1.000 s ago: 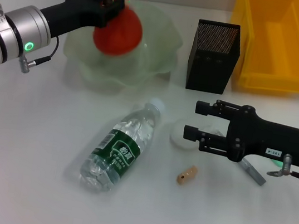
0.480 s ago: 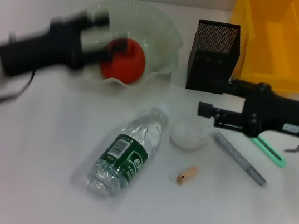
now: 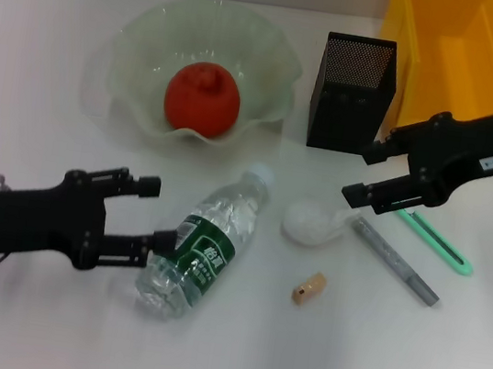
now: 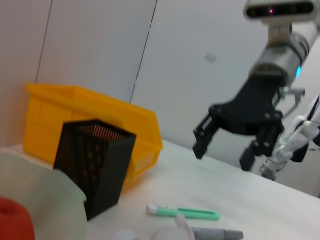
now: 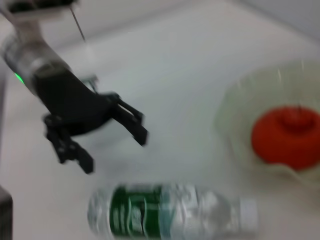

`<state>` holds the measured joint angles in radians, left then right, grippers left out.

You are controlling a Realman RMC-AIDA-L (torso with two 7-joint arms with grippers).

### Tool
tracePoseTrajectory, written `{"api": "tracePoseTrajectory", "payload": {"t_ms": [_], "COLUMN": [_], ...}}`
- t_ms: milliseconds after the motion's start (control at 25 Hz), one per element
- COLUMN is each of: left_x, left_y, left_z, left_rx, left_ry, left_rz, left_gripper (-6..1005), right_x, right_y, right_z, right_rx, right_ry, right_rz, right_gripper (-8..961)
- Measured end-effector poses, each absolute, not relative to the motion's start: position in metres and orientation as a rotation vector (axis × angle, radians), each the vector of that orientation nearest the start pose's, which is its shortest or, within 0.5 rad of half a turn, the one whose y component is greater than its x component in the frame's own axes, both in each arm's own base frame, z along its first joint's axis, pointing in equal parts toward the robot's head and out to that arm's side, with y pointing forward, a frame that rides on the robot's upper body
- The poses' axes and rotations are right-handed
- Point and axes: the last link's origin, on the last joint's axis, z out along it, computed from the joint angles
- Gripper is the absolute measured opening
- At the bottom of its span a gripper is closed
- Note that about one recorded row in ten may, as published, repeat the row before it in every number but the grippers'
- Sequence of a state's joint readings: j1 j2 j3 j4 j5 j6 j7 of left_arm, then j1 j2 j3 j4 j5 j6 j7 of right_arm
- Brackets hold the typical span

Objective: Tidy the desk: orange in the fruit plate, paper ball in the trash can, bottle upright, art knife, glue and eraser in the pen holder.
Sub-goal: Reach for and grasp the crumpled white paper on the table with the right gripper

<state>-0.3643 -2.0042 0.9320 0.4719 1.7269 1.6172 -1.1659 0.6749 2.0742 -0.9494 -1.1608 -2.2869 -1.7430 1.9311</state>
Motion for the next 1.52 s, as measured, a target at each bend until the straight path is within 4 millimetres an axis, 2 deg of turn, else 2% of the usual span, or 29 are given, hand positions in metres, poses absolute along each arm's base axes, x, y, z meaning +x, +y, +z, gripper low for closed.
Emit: {"api": "tracePoseTrajectory", "payload": {"t_ms": [200, 360, 520, 1240, 1400, 1520], "left_x": [-0.308, -0.309, -0.311, -0.311, -0.312, -0.313], "left_y": [0.259, 0.257, 0.257, 0.258, 0.257, 0.256], "left_z": [-0.014, -0.014, -0.014, -0.015, -0.015, -0.014], "left_rx": [-2.740, -2.739, -2.735, -2.733, -2.729, -2.722], "left_ry": [-0.669, -0.675, -0.680, -0.679, -0.686, -0.689], "left_rz": [-0.826, -0.823, -0.809, -0.809, -0.807, -0.810], "left_gripper": [829, 828, 828, 828, 827, 827], "right_x": [0.155, 0.156, 0.160, 0.160, 0.161, 0.161], "right_y": [0.366, 0.373, 0.377, 0.379, 0.377, 0.375], "right_z": [0.021, 0.002, -0.019, -0.074, -0.078, -0.077], "right_rx": [-2.958, -2.905, -2.883, -2.894, -2.886, -2.893], "right_ry": [0.598, 0.587, 0.573, 0.578, 0.581, 0.590], "right_rz": [-0.223, -0.359, -0.420, -0.520, -0.521, -0.515], "right_gripper": [703, 703, 702, 681, 676, 610]}}
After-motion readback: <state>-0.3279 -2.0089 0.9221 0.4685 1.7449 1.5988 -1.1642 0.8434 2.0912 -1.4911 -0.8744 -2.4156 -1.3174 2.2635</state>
